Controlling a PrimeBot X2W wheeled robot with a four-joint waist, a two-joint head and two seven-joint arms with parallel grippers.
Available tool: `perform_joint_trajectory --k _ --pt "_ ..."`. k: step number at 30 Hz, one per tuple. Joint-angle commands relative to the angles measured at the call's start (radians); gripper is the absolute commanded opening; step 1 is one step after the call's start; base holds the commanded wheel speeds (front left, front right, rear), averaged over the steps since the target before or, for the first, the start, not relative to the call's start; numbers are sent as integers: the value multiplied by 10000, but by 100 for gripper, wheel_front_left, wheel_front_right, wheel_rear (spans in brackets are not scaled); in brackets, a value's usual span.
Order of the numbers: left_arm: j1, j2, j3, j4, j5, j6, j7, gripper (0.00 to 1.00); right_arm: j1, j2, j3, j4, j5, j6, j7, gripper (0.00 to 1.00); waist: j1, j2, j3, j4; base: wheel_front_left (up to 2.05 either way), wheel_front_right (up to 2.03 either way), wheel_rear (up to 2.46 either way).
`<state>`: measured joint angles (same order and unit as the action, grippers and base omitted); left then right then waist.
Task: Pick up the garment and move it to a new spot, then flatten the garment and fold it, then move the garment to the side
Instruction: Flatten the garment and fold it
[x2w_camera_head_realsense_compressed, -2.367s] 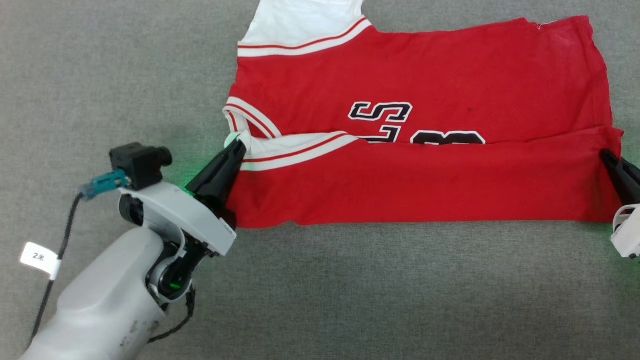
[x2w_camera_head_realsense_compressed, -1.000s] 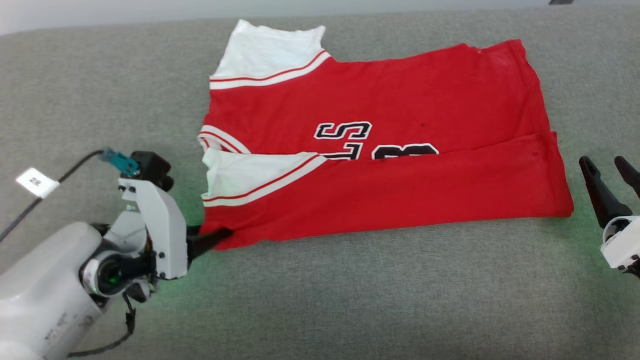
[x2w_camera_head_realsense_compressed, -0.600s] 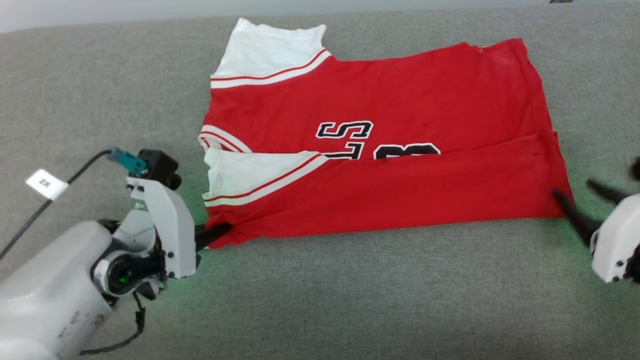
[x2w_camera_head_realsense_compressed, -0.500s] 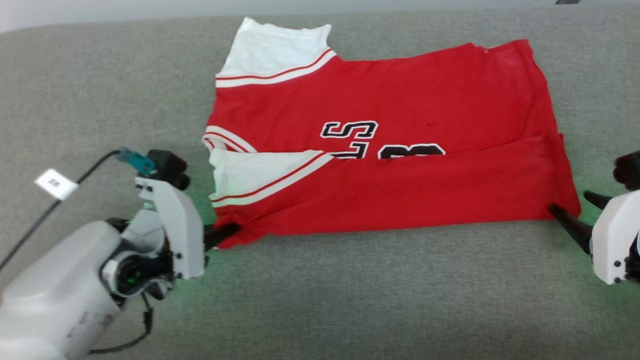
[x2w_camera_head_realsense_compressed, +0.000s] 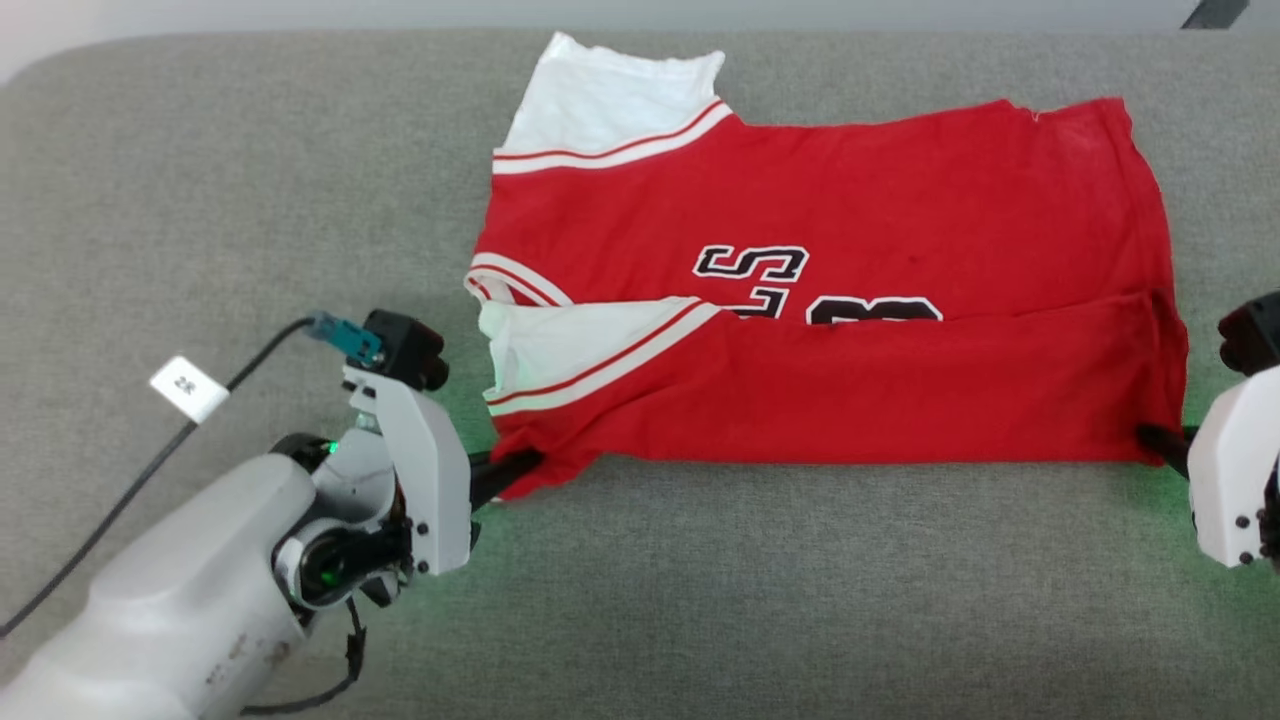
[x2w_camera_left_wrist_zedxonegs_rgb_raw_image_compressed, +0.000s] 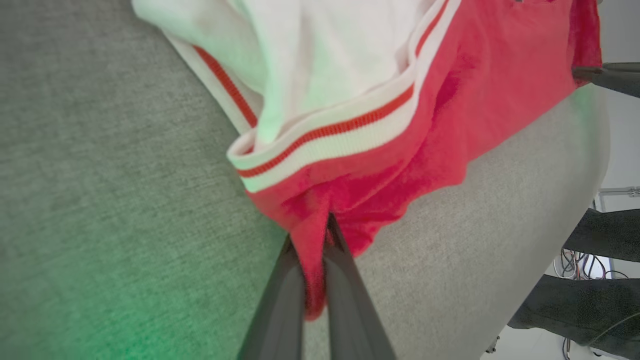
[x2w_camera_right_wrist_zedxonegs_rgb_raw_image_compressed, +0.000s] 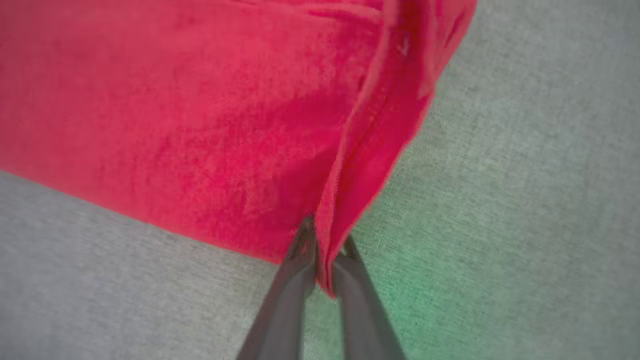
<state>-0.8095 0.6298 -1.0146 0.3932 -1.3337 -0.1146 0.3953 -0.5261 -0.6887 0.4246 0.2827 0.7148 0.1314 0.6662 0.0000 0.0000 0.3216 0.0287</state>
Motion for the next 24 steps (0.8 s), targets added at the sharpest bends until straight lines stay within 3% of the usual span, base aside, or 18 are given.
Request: perform_joint_trajectory --k 1,9,21,22,23,24 --pt "292 16 -133 41 111 -65 -98 0 375 -4 -162 26 232 -15 -142 0 0 0 -223 99 0 0 0" --pt "1012 874 -234 -885 340 -131 -753 0 1853 -321 -928 -907 774 -15 -483 0 0 0 -788 180 0 0 0" --pt "2266 2173 -241 -3413 354 748 -1232 0 4730 -201 -2704 -3291 655 -15 -238 0 0 0 -781 203 0 0 0" --pt "2329 2230 -202 -3567 319 819 -1308 0 4849 -83 -2904 -3458 560 -15 -352 24 0 0 -767 193 0 0 0" --pt "2386 2275 -138 -3685 271 905 -1395 9 4946 32 -3140 -3554 451 -15 -471 49 0 0 -754 184 0 0 0" --pt "2436 2319 -97 -3772 269 981 -1500 33 4991 131 -3345 -3642 302 -15 -609 100 0 0 -747 177 0 0 0"
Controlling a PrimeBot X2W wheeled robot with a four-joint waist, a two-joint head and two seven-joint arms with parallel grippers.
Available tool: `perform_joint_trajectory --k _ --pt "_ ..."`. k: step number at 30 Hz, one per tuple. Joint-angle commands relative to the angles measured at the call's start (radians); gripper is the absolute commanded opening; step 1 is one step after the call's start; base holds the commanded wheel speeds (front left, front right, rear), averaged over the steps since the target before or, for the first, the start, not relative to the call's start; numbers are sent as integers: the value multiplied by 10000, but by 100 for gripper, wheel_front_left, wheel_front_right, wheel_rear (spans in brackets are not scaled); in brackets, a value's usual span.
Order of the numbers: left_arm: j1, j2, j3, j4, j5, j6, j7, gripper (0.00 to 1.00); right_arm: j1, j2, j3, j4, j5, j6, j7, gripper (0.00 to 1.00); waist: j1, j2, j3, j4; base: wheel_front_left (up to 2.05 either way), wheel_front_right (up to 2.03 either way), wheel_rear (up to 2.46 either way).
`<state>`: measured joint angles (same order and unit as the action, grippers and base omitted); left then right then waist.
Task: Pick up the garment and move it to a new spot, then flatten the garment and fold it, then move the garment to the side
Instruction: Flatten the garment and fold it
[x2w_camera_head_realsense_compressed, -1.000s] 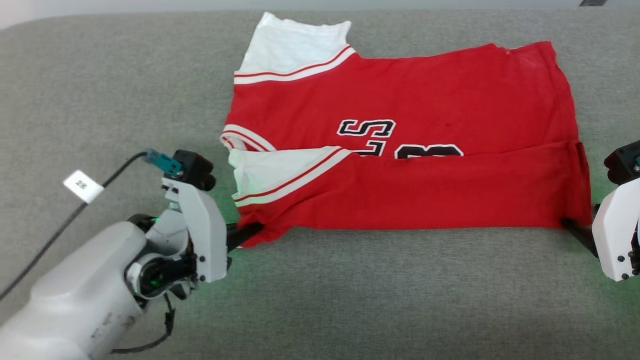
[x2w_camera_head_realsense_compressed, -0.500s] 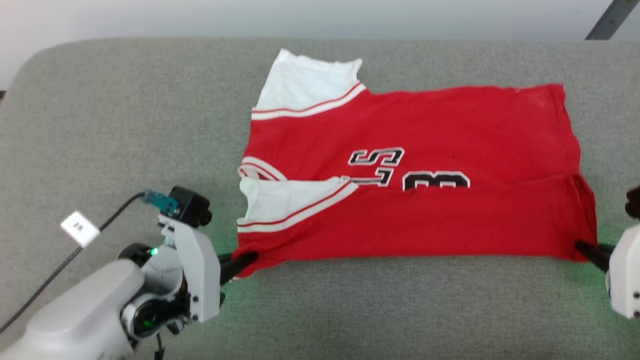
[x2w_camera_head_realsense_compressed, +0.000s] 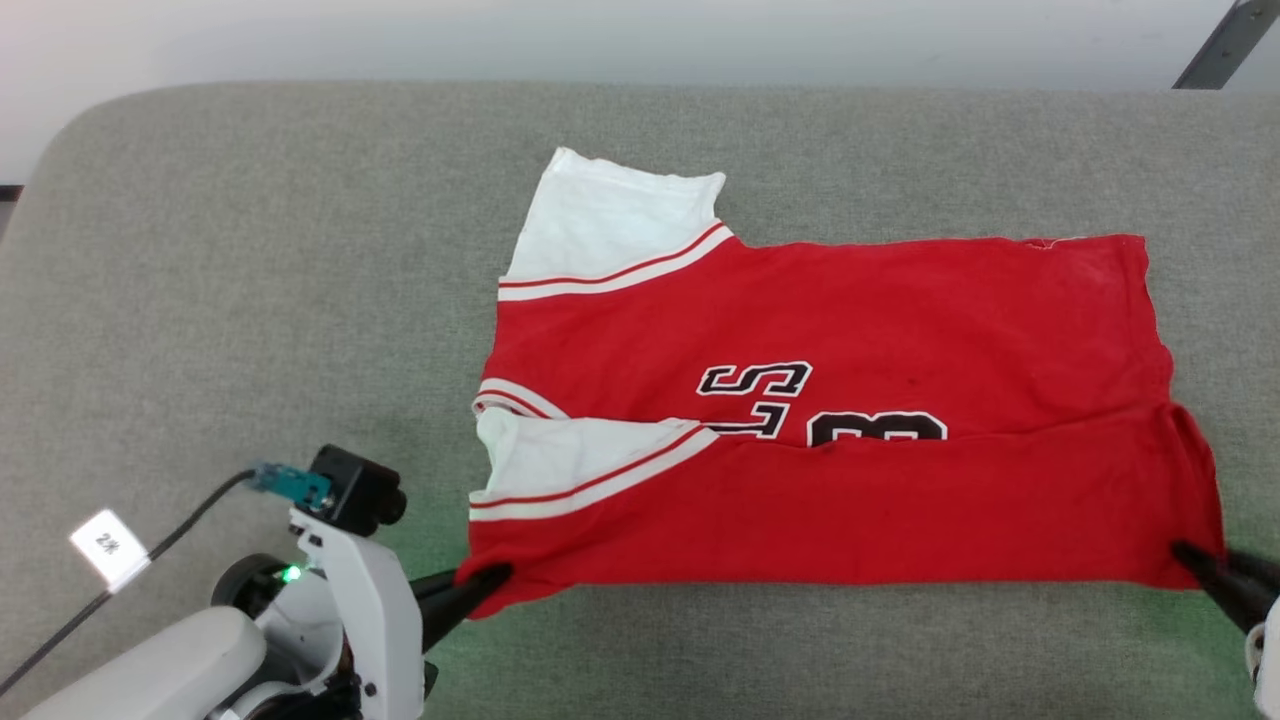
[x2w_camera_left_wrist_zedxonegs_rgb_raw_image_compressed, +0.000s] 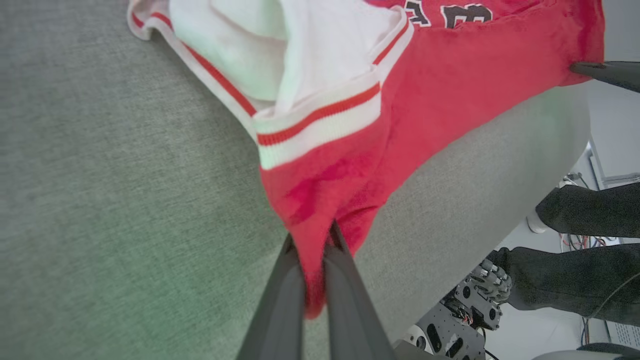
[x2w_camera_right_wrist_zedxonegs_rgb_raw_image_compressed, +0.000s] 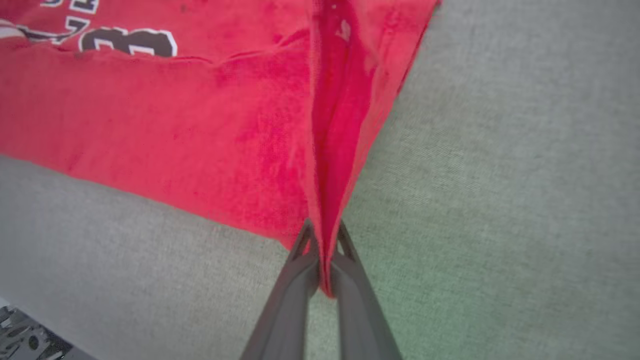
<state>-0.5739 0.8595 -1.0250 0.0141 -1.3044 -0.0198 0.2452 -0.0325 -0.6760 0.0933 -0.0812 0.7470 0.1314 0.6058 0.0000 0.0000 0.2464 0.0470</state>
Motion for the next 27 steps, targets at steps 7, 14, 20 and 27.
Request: perform_joint_trajectory --k 7,14,20,27 --pt "240 451 573 -446 110 409 -1017 100 -259 760 -1020 -535 -1045 -14 -1553 100 0 0 72 -136 0 0 0" --pt "-350 194 1815 136 683 929 -3293 100 -1171 1745 -887 -596 -1881 -14 -4061 100 0 0 440 -625 0 0 0" --pt "-1931 -456 2464 1804 1129 532 -4091 100 -2047 2558 -592 -385 -2321 -16 -5801 100 0 0 1109 -1464 0 0 0" --pt "-4690 -1114 2343 4855 1839 293 -2890 100 -2834 2918 -102 -544 -2393 -14 -6818 100 0 0 2101 -2688 0 0 0"
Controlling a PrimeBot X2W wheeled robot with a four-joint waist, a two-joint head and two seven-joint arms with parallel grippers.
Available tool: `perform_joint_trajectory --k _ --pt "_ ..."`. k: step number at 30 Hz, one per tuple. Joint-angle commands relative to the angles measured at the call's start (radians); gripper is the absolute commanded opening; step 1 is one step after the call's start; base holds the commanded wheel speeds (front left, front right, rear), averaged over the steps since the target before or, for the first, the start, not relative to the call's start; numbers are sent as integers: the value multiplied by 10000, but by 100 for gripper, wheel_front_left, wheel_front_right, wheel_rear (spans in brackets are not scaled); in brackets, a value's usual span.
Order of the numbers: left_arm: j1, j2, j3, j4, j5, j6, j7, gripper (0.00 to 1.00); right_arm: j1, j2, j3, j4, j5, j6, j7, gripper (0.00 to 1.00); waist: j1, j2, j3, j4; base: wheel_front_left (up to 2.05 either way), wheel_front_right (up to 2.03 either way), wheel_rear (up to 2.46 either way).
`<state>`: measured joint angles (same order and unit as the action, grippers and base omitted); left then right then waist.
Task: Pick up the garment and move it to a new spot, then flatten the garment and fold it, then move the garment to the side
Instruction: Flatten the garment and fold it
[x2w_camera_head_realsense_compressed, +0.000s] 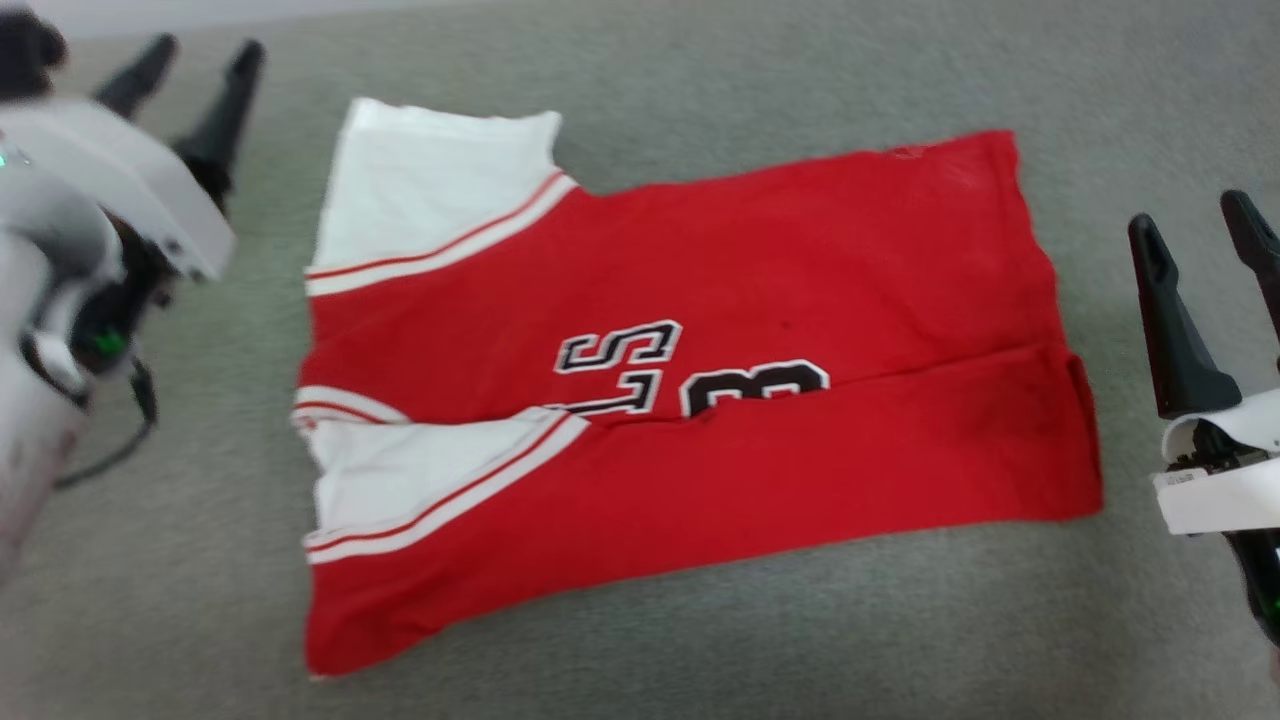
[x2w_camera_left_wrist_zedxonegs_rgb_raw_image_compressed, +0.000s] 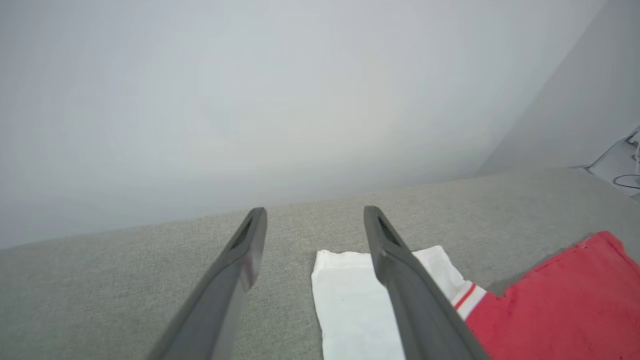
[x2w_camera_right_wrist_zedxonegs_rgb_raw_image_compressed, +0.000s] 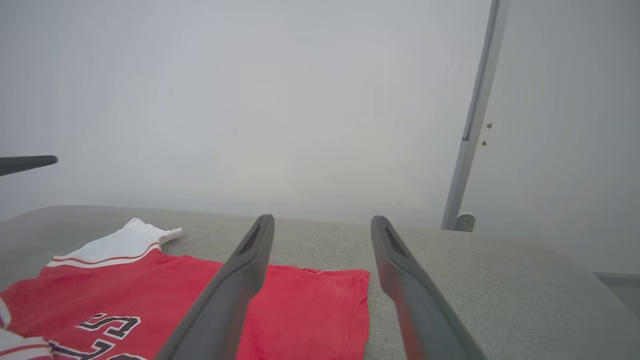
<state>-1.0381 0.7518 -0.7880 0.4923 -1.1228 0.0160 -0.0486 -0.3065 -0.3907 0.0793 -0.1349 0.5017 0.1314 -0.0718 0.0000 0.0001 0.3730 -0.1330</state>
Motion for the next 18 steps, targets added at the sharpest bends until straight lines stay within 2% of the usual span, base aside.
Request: perform_joint_trajectory --k 1,3,6,9,12,15,16,17,18 --pt "-389 -141 -114 510 24 -111 439 100 -165 118 67 15 111 -16 -145 100 0 -1 942 -1036 0 0 0" --pt "-945 -280 -289 1364 -59 -176 1409 100 -232 182 213 110 185 -16 -250 100 0 -1 1108 -1307 0 0 0" --pt "-1578 -514 -544 2400 -613 -401 3623 100 -288 209 308 352 265 -16 -416 100 0 -1 1247 -1559 0 0 0" --pt "-2227 -558 -583 3197 -1028 -299 5274 100 -357 215 432 574 366 -14 -523 100 0 -1 1381 -1753 0 0 0" --pt "-2753 -645 -863 3649 -1035 -344 6584 100 -389 124 534 708 456 -16 -570 100 0 -1 1552 -1844 0 0 0" --pt "-3106 -770 -1198 3996 -796 -296 7418 100 -516 39 630 777 535 -16 -550 100 0 -1 1682 -1865 0 0 0" --pt "-3136 -828 -1313 4068 -770 -400 7646 84 -587 -6 669 788 561 -14 -509 100 0 -1 1711 -1863 0 0 0" --pt "-3166 -882 -1362 4134 -814 -491 7847 47 -652 -60 722 806 601 -16 -421 100 0 -1 1737 -1854 0 0 0" --pt "-3194 -979 -1364 4182 -883 -565 7967 24 -750 -125 795 829 643 -16 -310 100 0 -1 1759 -1841 0 0 0"
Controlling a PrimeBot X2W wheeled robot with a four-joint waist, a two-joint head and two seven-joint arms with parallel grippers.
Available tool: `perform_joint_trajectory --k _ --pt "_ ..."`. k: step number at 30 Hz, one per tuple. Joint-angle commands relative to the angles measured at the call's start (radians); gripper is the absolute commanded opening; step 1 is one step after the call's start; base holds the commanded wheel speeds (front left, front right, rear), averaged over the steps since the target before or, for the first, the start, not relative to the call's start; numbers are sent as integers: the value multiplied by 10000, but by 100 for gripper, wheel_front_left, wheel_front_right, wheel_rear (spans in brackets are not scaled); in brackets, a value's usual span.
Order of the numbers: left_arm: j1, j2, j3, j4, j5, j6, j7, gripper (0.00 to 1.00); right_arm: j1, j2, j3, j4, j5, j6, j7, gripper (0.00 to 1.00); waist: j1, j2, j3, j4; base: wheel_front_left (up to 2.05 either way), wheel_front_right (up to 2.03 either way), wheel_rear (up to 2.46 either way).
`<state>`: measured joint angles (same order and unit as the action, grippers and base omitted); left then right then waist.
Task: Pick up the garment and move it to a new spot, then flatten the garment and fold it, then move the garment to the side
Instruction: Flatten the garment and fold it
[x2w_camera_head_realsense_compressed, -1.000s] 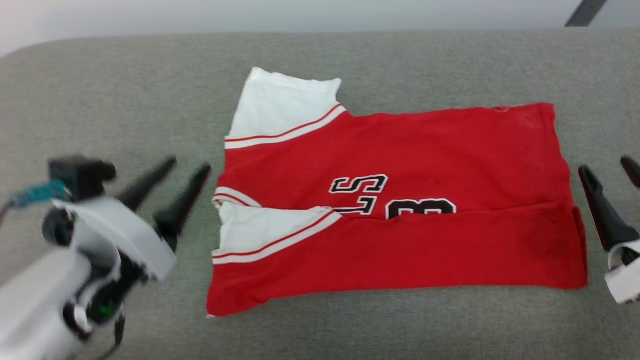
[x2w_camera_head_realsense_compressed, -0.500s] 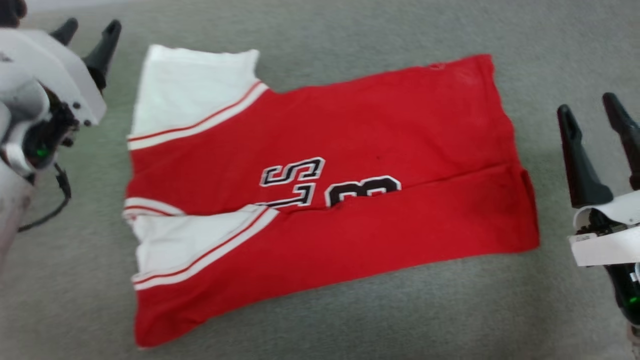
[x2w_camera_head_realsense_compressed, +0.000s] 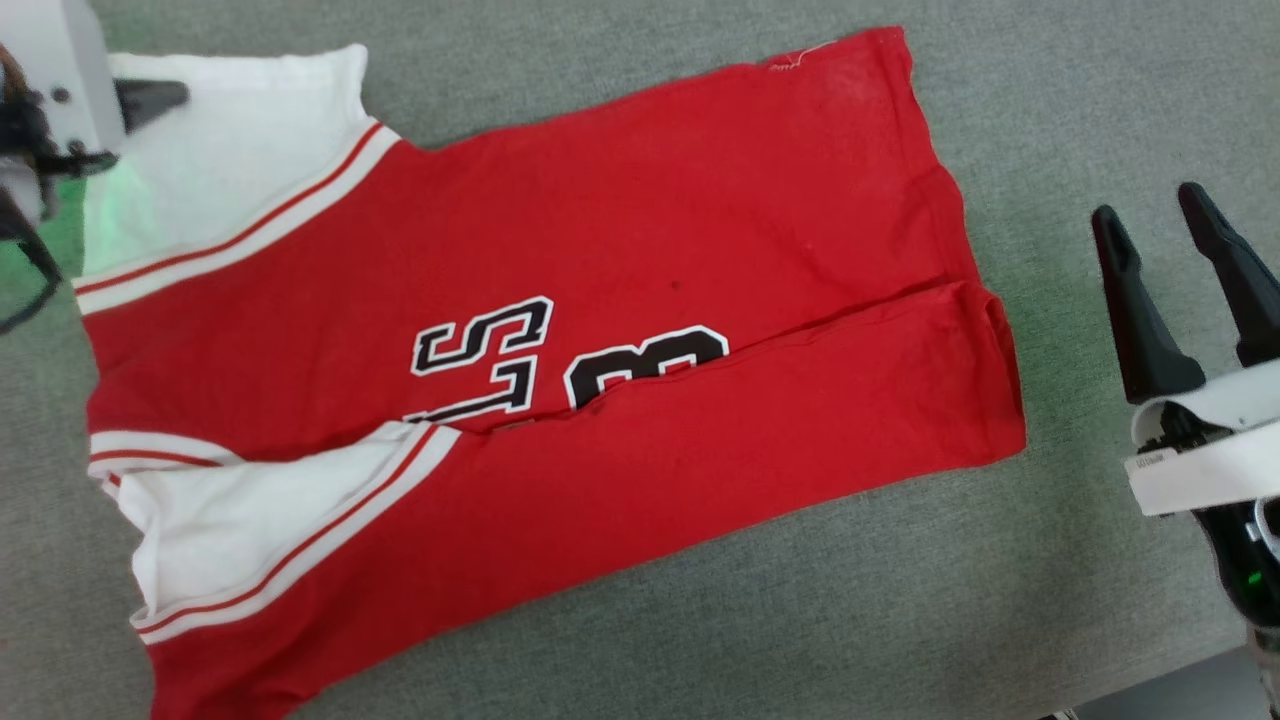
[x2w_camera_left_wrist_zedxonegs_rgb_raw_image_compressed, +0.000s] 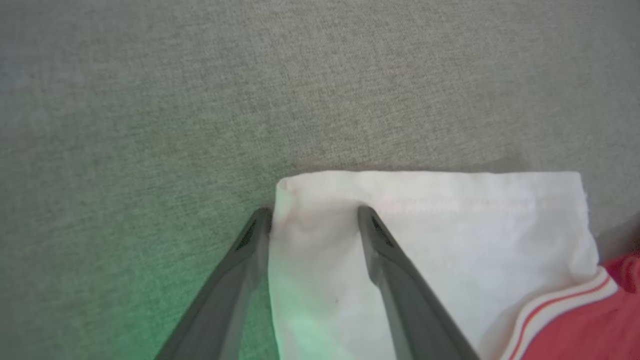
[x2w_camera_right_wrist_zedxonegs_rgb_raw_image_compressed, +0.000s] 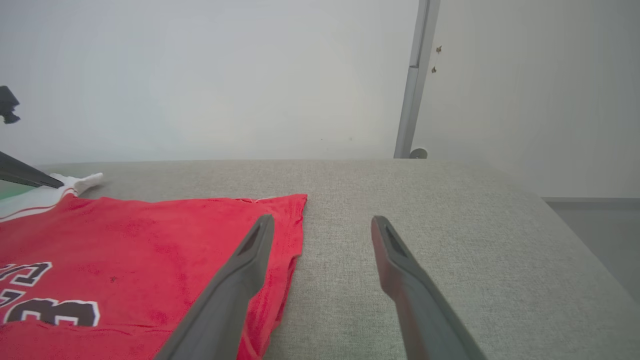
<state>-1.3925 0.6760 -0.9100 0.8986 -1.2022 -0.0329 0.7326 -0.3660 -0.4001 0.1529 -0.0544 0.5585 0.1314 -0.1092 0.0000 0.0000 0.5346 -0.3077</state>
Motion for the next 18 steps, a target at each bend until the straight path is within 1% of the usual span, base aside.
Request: perform_joint_trajectory --k 1,4,7,12,13,16,17,18 --pt "330 -326 -143 150 -144 -144 242 0 -287 -139 159 50 129 -16 230 100 0 0 160 -77 0 0 0" --pt "311 -492 -204 259 -209 -308 422 0 -1012 -450 453 386 415 -16 1082 100 0 0 158 7 0 0 0" --pt "266 -757 -237 342 -224 -432 321 0 -2196 -724 887 1034 777 -14 2327 100 0 0 143 243 0 0 0" --pt "28 -1232 -148 478 -325 -603 209 0 -4478 -975 1900 2637 2137 -16 5085 100 0 0 230 798 0 0 0" --pt "-24 -1300 -148 488 -332 -663 155 0 -4945 -1049 2229 2966 2229 -14 5586 100 0 0 241 893 0 0 0" --pt "-114 -1478 -123 506 -381 -779 22 0 -6204 -979 2776 4193 2367 -14 6707 100 0 0 270 1136 0 0 0" --pt "-124 -1536 -139 497 -384 -829 13 0 -6576 -993 2979 4601 2219 -14 6972 100 0 0 280 1221 0 0 0" --pt "-124 -1536 -139 497 -384 -829 13 0 -6576 -993 2979 4601 2219 -14 6972 100 0 0 280 1221 0 0 0"
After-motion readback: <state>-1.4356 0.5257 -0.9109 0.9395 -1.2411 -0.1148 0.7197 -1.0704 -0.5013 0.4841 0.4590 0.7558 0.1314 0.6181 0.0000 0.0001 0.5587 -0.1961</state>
